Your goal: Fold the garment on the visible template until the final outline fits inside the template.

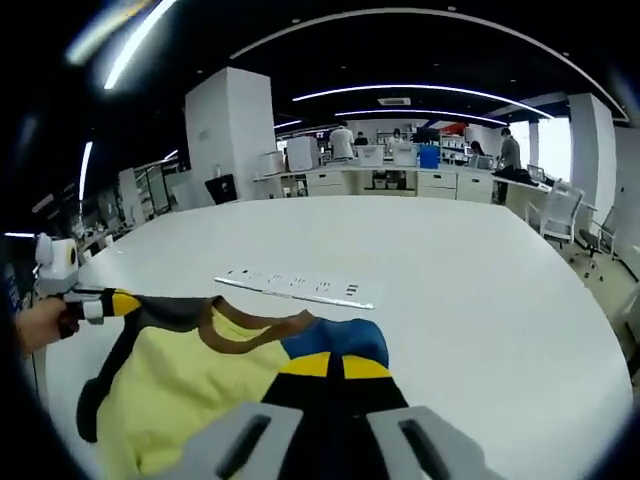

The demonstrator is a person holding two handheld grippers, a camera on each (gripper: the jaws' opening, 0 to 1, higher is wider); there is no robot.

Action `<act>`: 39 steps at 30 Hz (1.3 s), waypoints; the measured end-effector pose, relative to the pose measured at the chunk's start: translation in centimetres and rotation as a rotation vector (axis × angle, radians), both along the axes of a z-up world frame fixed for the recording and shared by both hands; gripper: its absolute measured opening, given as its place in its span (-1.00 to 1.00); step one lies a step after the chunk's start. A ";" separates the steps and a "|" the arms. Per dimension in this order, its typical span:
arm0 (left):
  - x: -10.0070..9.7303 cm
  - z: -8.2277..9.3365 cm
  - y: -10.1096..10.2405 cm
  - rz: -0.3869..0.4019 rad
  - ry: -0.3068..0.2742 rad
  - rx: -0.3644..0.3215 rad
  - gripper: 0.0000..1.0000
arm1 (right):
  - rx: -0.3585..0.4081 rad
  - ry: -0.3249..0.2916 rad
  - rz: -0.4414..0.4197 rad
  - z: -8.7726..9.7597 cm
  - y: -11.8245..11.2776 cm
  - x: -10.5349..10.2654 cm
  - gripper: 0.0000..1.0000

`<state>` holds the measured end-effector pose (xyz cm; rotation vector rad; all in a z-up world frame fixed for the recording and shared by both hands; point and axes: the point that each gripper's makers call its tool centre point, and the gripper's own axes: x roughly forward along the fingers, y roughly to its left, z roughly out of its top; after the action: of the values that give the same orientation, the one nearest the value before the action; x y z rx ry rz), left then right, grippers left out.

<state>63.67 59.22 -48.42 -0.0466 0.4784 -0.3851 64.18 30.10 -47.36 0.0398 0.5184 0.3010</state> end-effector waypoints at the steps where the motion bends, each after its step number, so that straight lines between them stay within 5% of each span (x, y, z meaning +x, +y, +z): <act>1: -0.1 -0.2 -0.1 0.001 0.008 -0.005 -1.00 | 0.004 0.004 0.000 -0.2 0.0 0.1 -1.00; 13: 1.7 -3.5 0.0 0.022 0.057 0.008 -1.00 | 0.031 0.086 -0.034 -3.9 -0.2 0.7 -1.00; 24: 1.7 -4.2 -0.2 0.031 0.061 0.040 -1.00 | 0.028 0.114 -0.056 -4.9 -0.8 1.6 -1.00; 31: 2.4 -3.1 0.7 0.041 -0.002 0.114 -0.86 | 0.073 0.143 -0.092 -5.1 -1.2 1.5 -1.00; 39: 2.3 -0.3 0.8 0.031 -0.064 0.098 -0.44 | 0.103 0.106 -0.124 -2.9 -1.7 1.3 -0.20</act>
<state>65.93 60.06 -48.73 0.0531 0.4327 -0.3313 65.52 28.36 -50.28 0.1879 0.6023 0.2049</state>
